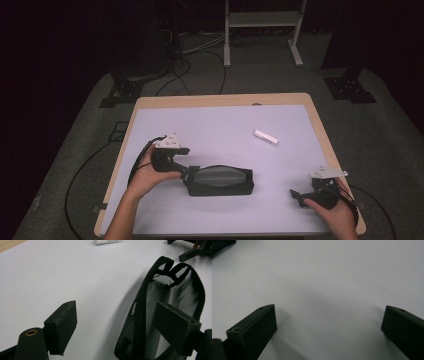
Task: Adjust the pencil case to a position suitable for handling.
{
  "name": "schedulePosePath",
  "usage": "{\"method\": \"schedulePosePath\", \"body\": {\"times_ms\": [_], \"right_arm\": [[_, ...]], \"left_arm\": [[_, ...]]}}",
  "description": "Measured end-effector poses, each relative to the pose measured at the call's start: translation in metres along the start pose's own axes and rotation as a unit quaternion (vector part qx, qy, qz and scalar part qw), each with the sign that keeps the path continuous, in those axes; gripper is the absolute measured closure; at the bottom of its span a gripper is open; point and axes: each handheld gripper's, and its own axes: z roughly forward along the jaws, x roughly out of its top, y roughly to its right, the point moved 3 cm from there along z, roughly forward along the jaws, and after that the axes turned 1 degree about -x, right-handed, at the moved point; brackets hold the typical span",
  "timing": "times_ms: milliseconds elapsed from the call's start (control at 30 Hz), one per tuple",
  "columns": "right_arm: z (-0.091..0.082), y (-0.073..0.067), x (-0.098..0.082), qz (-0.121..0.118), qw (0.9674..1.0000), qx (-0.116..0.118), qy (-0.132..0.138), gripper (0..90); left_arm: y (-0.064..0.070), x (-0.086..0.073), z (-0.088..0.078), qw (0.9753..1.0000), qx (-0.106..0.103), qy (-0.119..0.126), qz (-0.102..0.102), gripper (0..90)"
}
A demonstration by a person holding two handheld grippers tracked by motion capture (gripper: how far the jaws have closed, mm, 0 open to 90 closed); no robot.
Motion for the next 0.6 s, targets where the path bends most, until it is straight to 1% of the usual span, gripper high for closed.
{"method": "schedulePosePath", "body": {"times_ms": [100, 133, 167, 367, 400, 433, 600], "right_arm": [[0.000, 0.000, 0.000, 0.000, 1.0000, 0.000, 0.000, 0.0], [0.000, 0.000, 0.000, 0.000, 1.0000, 0.000, 0.000, 0.0], [0.000, 0.000, 0.000, 0.000, 1.0000, 0.000, 0.000, 0.0], [0.000, 0.000, 0.000, 0.000, 1.0000, 0.000, 0.000, 0.0], [0.000, 0.000, 0.000, 0.000, 1.0000, 0.000, 0.000, 0.0], [0.000, 0.000, 0.000, 0.000, 1.0000, 0.000, 0.000, 0.0], [0.000, 0.000, 0.000, 0.000, 1.0000, 0.000, 0.000, 0.0]], "left_arm": [[-0.001, -0.004, -0.006, 0.9999, 0.009, 0.004, -0.005, 18.4], [-0.001, -0.006, -0.011, 0.9998, 0.015, 0.006, -0.008, 18.1], [-0.001, -0.006, -0.011, 0.9998, 0.015, 0.006, -0.008, 18.0], [-0.003, -0.016, -0.028, 0.9992, 0.037, 0.007, -0.015, 17.4], [-0.004, -0.019, -0.033, 0.9989, 0.042, 0.009, -0.019, 17.3], [-0.004, -0.019, -0.033, 0.9989, 0.042, 0.009, -0.019, 17.3], [-0.005, -0.028, -0.045, 0.9979, 0.057, 0.012, -0.027, 17.2]]}}
